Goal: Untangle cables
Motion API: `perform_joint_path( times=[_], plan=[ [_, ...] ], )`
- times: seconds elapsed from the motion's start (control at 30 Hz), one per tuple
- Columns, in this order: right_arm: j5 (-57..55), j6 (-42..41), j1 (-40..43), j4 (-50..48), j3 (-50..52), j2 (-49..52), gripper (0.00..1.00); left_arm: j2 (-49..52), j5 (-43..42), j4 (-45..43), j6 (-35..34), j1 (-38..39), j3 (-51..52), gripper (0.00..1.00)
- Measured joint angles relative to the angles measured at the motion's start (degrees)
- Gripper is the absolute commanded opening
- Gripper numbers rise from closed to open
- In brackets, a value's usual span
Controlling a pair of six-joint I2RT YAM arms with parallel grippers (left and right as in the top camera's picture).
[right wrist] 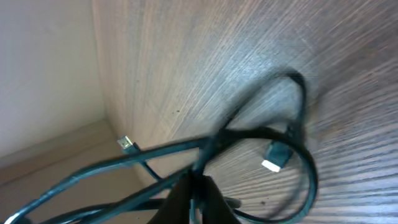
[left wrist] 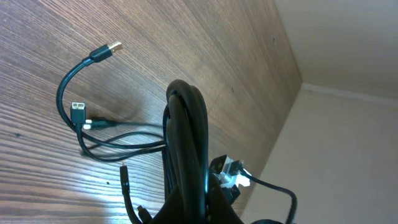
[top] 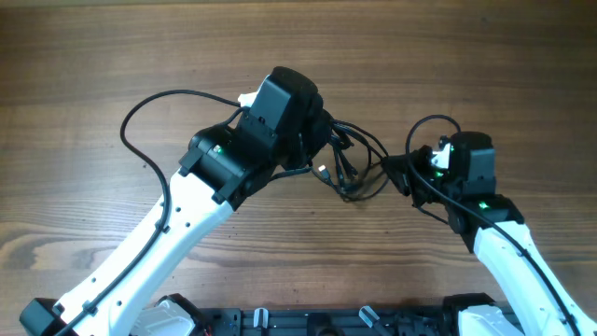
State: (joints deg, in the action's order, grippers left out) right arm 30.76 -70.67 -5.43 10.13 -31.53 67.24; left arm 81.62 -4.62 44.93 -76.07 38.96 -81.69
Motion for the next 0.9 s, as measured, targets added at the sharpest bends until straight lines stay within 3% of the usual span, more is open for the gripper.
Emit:
perform_joint_path(
  times=[0.37, 0.63, 0.9],
  plan=[
    [0.33, 0.94, 0.00, 0.00, 0.00, 0.33, 0.04, 0.00, 1.44, 0.07, 0.02, 0.00, 0.00, 0.04],
    [1.40, 4.61, 0.00, 0.02, 0.00, 0.33, 0.04, 0.00, 14.10, 3.78, 0.37, 0.00, 0.00, 0.07],
    [1.42, 5.90, 0.00, 0.04, 0.00, 0.33, 0.04, 0.00, 19.06, 5.73, 0.39, -0.02, 0.00, 0.04]
  ],
)
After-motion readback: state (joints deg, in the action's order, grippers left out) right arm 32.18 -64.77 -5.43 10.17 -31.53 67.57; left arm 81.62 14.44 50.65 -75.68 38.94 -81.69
